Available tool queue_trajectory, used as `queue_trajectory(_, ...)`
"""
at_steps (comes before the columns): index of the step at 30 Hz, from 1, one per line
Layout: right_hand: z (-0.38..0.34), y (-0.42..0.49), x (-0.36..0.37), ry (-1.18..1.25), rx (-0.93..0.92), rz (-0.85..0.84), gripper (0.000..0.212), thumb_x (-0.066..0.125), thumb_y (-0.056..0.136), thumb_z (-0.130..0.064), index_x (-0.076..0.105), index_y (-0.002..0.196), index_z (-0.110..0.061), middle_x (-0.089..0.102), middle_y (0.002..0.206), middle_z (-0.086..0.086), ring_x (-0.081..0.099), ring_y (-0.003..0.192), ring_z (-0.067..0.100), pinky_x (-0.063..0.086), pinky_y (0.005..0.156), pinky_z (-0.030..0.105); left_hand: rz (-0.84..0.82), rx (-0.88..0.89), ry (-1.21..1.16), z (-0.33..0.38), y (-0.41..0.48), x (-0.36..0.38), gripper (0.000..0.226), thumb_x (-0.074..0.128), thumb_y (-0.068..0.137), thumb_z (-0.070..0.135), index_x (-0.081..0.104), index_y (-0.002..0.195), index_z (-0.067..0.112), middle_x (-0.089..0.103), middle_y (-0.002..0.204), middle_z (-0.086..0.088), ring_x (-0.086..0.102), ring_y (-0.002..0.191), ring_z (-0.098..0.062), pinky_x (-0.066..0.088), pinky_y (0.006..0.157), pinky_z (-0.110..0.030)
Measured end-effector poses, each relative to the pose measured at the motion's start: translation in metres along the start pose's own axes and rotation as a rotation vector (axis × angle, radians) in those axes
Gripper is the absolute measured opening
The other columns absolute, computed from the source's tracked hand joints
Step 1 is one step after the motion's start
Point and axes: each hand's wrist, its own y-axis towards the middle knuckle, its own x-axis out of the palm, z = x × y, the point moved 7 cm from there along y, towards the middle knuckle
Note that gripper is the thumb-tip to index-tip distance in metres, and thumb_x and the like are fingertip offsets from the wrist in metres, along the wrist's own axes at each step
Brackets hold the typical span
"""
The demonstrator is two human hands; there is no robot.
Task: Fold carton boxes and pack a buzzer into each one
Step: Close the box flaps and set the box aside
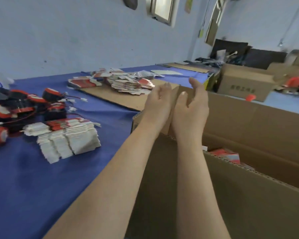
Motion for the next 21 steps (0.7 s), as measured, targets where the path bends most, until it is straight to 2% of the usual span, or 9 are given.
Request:
queue_trajectory(2,-0.008,-0.013,0.031,0.191,-0.005,-0.084,0.029,0.045,0.095,-0.007,0.060,0.117,-0.018,0.065,0.108,-0.007,0.058,0.103,0.005,0.043,0.088,0.014,0.189,0.098,-0.008,0.004,0.003,-0.045,0.017,0.044,0.101,0.025,0.059,0.102,0.017,0.061,0.095,0.006,0.056,0.091,-0.010,0.043,0.082,-0.022)
queue_trajectory(5,-0.017,-0.038,0.092,0.369,0.010,-0.302,0.027,0.044,0.094,-0.010,0.061,0.093,-0.031,0.068,0.085,-0.007,0.065,0.087,0.014,0.052,0.084,0.034,0.467,0.142,0.112,-0.004,0.004,-0.135,0.014,0.046,0.099,0.018,0.056,0.107,0.016,0.059,0.109,0.002,0.054,0.101,-0.011,0.040,0.088,-0.019)
queue_trajectory(7,-0.015,-0.059,0.138,0.390,0.084,-0.478,0.028,0.043,0.095,-0.009,0.063,0.093,-0.028,0.070,0.088,-0.003,0.065,0.090,0.018,0.052,0.085,0.038,0.616,0.061,0.213,-0.021,0.001,-0.200,0.019,0.047,0.096,0.017,0.056,0.113,0.014,0.056,0.124,-0.005,0.054,0.112,-0.019,0.041,0.099,-0.029)
queue_trajectory(10,0.005,-0.085,0.194,0.121,0.163,-0.710,0.028,0.042,0.098,-0.015,0.063,0.116,-0.017,0.065,0.117,0.002,0.060,0.107,0.019,0.043,0.086,0.026,0.756,-0.162,0.368,-0.054,-0.011,-0.276,0.035,0.050,0.093,0.018,0.054,0.126,0.007,0.052,0.133,-0.013,0.052,0.118,-0.028,0.040,0.105,-0.038)
queue_trajectory(13,0.013,-0.100,0.233,-0.088,0.159,-0.834,0.035,0.041,0.099,-0.022,0.058,0.128,-0.012,0.059,0.130,0.004,0.053,0.119,0.020,0.039,0.090,0.025,0.756,-0.353,0.442,-0.083,-0.019,-0.317,0.040,0.052,0.091,0.022,0.053,0.126,0.004,0.053,0.131,-0.019,0.049,0.120,-0.037,0.041,0.103,-0.049)
queue_trajectory(17,0.013,-0.102,0.262,-0.250,0.127,-0.851,0.035,0.042,0.099,-0.029,0.059,0.118,-0.005,0.063,0.119,0.010,0.057,0.107,0.028,0.046,0.087,0.036,0.672,-0.533,0.513,-0.110,-0.020,-0.327,0.056,0.053,0.093,0.032,0.043,0.133,-0.005,0.047,0.136,-0.025,0.045,0.124,-0.041,0.038,0.105,-0.046)
queue_trajectory(18,0.011,-0.103,0.267,-0.301,0.096,-0.868,0.035,0.041,0.100,-0.030,0.059,0.118,-0.006,0.064,0.117,0.011,0.057,0.107,0.029,0.046,0.092,0.038,0.650,-0.550,0.525,-0.115,-0.020,-0.326,0.055,0.053,0.093,0.031,0.044,0.132,-0.007,0.048,0.135,-0.025,0.046,0.123,-0.040,0.039,0.105,-0.046)
queue_trajectory(19,0.010,-0.104,0.273,-0.358,0.068,-0.892,0.033,0.041,0.100,-0.030,0.058,0.118,-0.008,0.064,0.116,0.010,0.056,0.109,0.030,0.040,0.101,0.043,0.628,-0.548,0.528,-0.120,-0.019,-0.326,0.050,0.053,0.093,0.029,0.048,0.128,-0.007,0.052,0.131,-0.027,0.049,0.120,-0.040,0.040,0.103,-0.047)
queue_trajectory(21,0.010,-0.110,0.283,-0.484,0.035,-0.963,0.028,0.040,0.098,-0.026,0.061,0.110,-0.011,0.066,0.104,0.009,0.056,0.106,0.030,0.019,0.115,0.052,0.594,-0.520,0.529,-0.125,-0.018,-0.323,0.038,0.053,0.092,0.021,0.057,0.119,-0.006,0.058,0.123,-0.027,0.053,0.115,-0.041,0.043,0.100,-0.049)
